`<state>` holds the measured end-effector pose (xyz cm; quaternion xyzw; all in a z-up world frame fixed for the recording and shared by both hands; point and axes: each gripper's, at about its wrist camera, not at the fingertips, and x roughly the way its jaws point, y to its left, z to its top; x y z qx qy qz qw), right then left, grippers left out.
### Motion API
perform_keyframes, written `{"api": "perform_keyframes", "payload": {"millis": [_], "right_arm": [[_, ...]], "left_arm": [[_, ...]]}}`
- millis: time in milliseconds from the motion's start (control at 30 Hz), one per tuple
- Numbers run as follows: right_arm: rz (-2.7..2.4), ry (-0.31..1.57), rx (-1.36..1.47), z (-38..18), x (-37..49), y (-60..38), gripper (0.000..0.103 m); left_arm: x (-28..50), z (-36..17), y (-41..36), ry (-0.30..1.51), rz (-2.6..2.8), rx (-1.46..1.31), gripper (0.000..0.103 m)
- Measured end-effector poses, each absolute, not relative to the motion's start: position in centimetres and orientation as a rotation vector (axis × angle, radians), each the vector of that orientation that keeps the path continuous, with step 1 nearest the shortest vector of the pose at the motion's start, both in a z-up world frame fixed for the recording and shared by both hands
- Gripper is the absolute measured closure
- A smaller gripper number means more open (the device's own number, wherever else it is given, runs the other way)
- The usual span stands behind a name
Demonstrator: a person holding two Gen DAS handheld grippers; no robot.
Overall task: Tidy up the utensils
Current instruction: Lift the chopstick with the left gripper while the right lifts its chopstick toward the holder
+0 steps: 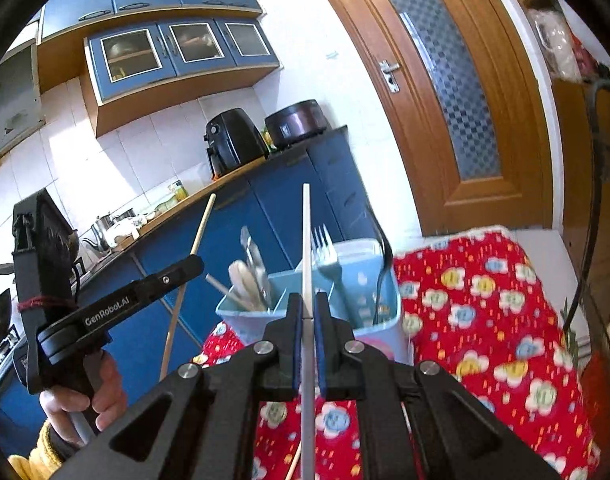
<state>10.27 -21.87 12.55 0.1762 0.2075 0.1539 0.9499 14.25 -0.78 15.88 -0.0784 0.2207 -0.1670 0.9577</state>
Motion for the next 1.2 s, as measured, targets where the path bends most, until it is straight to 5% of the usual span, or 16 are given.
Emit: {"api": "perform_keyframes", "payload": {"millis": [567, 1200], "right_arm": [[0.302, 0.327, 0.27, 12.7, 17.6, -21.3, 0.096], [0.245, 0.196, 0.164, 10.2, 20.8, -19.9, 0.096]], "left_arm": [[21.0, 16.1, -0.5, 0.222, -0.226, -0.199, 0.099], [20.7, 12.5, -1.9, 0.167, -0.199, -0.16, 0.099]]}}
